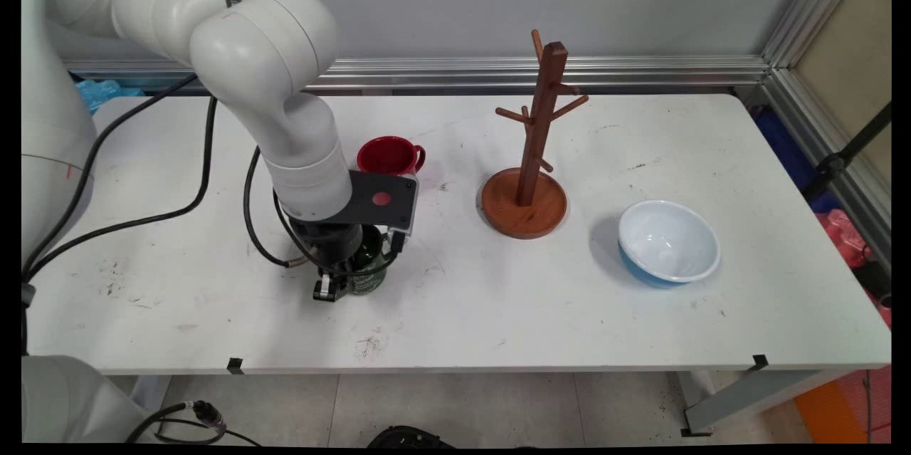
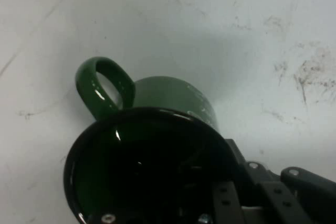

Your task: Place the picked object on the table

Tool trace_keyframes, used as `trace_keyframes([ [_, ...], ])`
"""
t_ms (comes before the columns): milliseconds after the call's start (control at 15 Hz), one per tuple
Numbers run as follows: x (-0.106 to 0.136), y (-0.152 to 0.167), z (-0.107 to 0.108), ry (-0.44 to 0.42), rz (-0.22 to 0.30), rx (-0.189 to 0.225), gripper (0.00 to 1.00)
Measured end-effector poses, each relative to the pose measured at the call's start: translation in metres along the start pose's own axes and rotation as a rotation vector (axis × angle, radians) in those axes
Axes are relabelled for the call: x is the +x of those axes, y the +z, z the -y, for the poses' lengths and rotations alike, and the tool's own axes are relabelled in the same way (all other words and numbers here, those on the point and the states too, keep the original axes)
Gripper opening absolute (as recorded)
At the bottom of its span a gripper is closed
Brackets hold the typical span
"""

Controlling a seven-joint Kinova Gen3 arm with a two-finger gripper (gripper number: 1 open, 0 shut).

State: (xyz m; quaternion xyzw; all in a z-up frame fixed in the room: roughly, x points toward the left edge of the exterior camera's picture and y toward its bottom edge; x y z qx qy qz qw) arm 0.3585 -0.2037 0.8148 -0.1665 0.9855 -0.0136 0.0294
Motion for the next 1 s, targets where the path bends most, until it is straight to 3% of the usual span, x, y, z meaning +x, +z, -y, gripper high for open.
trace_keyframes([
  [333, 0.0024, 0.0031, -0.0009, -0.003, -0.007, -0.006, 0.0],
  [400, 0.0027, 0.0035, -0.0011, -0.004, -0.009, -0.007, 1.0],
  [1000, 0.0062, 0.0034, -0.0013, -0.014, -0.031, -0.015, 1.0],
])
